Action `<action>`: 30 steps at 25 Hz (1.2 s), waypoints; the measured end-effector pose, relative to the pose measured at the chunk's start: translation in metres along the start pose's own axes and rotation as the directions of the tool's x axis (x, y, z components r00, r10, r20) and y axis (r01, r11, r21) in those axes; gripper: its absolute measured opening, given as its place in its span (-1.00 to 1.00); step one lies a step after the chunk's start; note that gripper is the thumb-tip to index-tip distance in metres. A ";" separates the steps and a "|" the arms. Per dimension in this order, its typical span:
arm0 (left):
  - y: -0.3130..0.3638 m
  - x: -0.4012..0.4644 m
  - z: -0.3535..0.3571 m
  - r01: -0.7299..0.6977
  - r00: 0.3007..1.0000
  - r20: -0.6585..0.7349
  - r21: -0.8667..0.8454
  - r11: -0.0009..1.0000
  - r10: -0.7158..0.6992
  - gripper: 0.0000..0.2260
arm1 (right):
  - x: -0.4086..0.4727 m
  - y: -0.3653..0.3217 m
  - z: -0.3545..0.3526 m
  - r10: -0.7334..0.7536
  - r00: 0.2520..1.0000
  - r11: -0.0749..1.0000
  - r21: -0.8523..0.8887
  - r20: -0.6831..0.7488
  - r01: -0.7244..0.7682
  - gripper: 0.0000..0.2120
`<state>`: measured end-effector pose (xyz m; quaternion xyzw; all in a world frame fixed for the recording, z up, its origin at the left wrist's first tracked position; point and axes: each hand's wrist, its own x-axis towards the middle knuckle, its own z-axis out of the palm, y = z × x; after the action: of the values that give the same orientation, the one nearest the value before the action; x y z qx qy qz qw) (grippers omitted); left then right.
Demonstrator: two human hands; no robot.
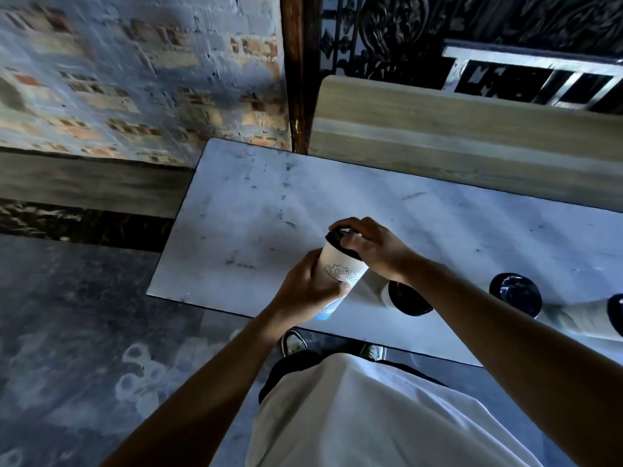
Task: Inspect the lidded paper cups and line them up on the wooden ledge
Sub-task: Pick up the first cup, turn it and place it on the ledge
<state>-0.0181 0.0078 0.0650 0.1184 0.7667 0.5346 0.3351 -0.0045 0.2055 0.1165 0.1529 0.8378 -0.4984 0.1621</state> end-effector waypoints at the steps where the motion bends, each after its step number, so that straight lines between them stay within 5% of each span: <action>1: 0.010 -0.002 0.003 -0.005 1.000 0.000 -0.023 1.000 0.004 -0.46 | 0.001 -0.001 -0.004 0.037 0.999 0.998 0.054 -0.026 -0.035 -0.61; 6: 0.045 -0.004 0.017 0.118 0.993 0.008 -0.227 0.967 -0.119 -0.63 | 0.005 0.003 -0.019 0.081 0.996 0.887 0.453 0.042 -0.091 -0.52; 9: 0.058 -0.006 0.019 0.294 0.956 0.131 -0.418 0.860 -0.263 -0.57 | 0.003 0.009 -0.023 -0.003 0.995 0.810 0.584 0.100 -0.057 -0.51; 13: 0.064 -0.009 0.019 0.409 0.910 0.296 -0.528 0.744 -0.290 -0.50 | -0.002 0.018 -0.023 -0.051 0.986 0.703 0.707 0.156 -0.075 -0.57; 17: 0.065 -0.016 0.021 0.502 0.854 0.392 -0.440 0.745 -0.344 -0.45 | -0.009 0.016 -0.027 -0.020 0.987 0.694 0.712 0.162 -0.103 -0.54; 22: 0.067 -0.019 0.023 0.328 0.929 0.284 -0.347 0.879 -0.235 -0.66 | -0.014 0.014 -0.024 -0.031 0.989 0.761 0.645 0.147 -0.072 -0.53; 30: 0.071 -0.013 0.025 0.369 0.918 0.278 -0.331 0.868 -0.284 -0.72 | -0.019 0.009 -0.025 -0.075 0.995 0.868 0.496 0.062 0.035 -0.71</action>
<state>-0.0048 0.0475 0.1286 -0.0216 0.6163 0.5906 0.5205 0.0135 0.2300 0.1288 0.1456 0.6795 -0.7061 0.1364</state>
